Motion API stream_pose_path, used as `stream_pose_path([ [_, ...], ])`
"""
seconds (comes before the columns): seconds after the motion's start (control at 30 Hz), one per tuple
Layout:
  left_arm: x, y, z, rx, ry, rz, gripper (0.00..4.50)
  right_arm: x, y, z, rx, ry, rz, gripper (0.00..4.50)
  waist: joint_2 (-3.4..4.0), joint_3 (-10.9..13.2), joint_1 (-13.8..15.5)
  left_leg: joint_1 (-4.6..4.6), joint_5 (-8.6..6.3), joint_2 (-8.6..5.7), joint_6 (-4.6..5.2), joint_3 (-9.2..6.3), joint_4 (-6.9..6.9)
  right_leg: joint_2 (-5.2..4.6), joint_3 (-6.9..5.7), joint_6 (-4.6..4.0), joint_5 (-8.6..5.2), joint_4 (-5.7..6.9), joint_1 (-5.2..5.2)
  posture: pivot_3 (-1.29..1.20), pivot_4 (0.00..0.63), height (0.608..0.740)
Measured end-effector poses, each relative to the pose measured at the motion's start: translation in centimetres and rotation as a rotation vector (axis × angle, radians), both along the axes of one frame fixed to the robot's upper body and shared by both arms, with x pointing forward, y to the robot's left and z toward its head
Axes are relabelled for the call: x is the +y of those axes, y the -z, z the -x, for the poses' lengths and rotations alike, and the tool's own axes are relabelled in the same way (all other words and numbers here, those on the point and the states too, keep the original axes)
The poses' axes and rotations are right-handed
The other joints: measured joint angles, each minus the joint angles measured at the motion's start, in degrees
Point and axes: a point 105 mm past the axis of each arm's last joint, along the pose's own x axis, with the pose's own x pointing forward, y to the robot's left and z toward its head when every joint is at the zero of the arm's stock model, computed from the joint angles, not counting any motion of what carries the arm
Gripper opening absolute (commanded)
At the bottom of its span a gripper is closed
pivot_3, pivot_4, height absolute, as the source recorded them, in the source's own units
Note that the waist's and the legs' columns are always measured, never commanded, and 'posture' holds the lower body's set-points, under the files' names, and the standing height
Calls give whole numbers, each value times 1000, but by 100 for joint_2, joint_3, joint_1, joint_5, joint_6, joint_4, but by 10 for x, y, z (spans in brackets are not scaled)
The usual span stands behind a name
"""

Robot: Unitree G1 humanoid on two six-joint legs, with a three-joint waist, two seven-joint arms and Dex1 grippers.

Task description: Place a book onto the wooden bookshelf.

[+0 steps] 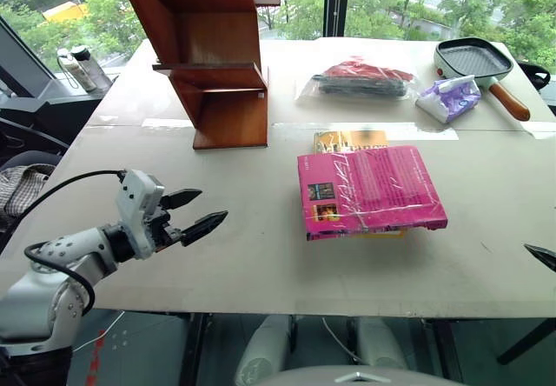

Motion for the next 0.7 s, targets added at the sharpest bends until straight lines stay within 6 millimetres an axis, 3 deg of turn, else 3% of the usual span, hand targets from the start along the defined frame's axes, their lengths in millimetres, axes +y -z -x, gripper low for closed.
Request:
stream_pose_path([
  [0.07, -1, -1, -1, -5, 0, 0, 4500, 0, 0, 0, -2, 1, -1, 4478, 0, 0, 0, 0, 0, 0, 0, 0, -1, 0, 0, 0, 0, -2, 0, 0, 150, 740],
  [0.23, -25, -41, -24, -160, 60, 13, 4500, 16, -10, -24, -103, -11, -48, 4478, -9, 5, -3, 5, 0, 0, 0, 5, 2, 2, 4, -3, 9, -4, 7, 0, 150, 740],
  [0.37, -39, -46, -18, -156, 141, 44, 4500, 17, -10, -38, -82, 38, -108, 4478, -8, 5, -45, 0, 0, 7, 0, 9, -7, 11, 6, -3, 9, -31, 6, 0, 150, 740],
  [0.5, -56, -39, 0, -118, 289, 14, 4500, 31, -11, -54, -46, 23, -130, 4478, -8, 5, -34, -5, 0, 9, -3, 12, -13, 11, 5, -4, 9, -47, 6, 0, 150, 740],
  [0.6, -66, -36, 14, -102, 363, 18, 4500, 50, -7, -66, -4, -16, -159, 3791, -8, 6, -32, -7, -9, 10, 11, 12, -13, 10, 4, -4, 9, -50, 6, 0, 150, 740],
  [0.7, -72, -33, 28, -68, 437, 34, 4500, 62, 2, -76, 38, -38, -145, 2505, -8, 6, -23, -6, -9, 10, 12, 13, -13, 9, 3, -4, 9, -50, 6, 0, 150, 740],
])
